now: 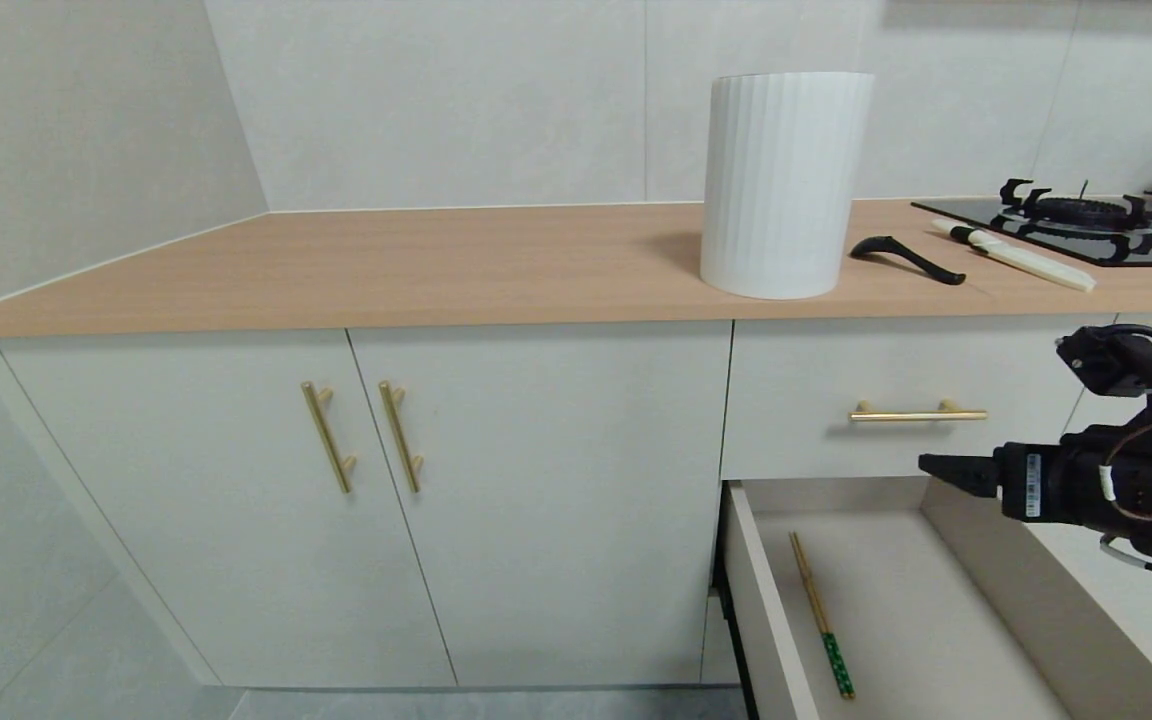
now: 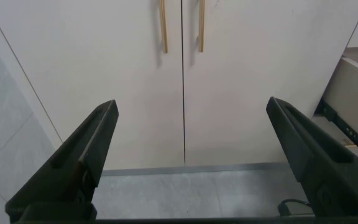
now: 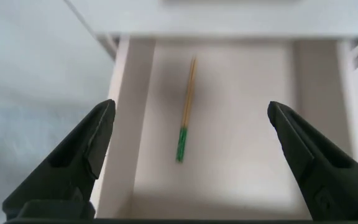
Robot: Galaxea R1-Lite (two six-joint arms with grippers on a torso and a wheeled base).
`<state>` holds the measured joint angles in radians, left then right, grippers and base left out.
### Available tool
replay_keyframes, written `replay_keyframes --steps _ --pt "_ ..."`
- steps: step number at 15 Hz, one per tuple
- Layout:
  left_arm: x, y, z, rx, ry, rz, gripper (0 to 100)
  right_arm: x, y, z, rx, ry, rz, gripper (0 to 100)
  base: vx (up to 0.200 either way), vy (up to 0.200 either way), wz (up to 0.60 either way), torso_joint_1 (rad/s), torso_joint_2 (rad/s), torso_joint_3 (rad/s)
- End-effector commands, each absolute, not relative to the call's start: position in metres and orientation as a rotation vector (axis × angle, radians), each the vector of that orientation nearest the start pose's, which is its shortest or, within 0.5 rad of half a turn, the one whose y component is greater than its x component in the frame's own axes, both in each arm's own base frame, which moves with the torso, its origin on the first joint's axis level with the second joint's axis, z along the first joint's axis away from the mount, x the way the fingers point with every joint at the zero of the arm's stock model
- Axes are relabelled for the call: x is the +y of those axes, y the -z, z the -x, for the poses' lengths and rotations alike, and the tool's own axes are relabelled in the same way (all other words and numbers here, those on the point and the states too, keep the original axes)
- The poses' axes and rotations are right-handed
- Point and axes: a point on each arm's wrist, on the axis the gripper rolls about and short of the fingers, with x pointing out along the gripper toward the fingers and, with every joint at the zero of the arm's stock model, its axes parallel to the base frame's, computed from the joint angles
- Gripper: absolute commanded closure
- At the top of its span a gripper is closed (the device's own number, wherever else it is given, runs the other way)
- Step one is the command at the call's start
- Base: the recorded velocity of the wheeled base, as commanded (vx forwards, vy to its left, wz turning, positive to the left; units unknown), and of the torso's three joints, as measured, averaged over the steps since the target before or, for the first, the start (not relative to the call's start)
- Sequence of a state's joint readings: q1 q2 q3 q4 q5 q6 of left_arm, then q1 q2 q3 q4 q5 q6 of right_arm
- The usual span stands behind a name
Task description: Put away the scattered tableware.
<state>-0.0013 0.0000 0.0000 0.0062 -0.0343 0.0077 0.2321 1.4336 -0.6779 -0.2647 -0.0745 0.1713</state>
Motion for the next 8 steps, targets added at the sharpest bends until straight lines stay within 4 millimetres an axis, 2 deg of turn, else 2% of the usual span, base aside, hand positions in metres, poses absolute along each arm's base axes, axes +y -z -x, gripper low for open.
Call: replay_keyframes --steps 1,4,8 --pt "-0.0008 -0.0749 0.0228 0.006 0.037 -0.008 0 0.0447 -0.1957 -0.2144 0.442 -0.101 -0.102 0 0.0 0.0 0.0 0.0 0.0 0.0" --pt "-0.0008 -0.0749 0.0228 0.006 0.037 -0.008 0 0.0436 -0.1948 -0.2138 0.443 -0.1 -0.084 0 0.0 0.0 0.0 0.002 -0.02 -0.007" --pt "-0.0008 -0.0749 0.0228 0.006 0.037 -0.008 0 0.0436 -0.1943 -0.2137 0.445 -0.102 -0.083 0 0.0 0.0 0.0 0.064 -0.25 -0.242"
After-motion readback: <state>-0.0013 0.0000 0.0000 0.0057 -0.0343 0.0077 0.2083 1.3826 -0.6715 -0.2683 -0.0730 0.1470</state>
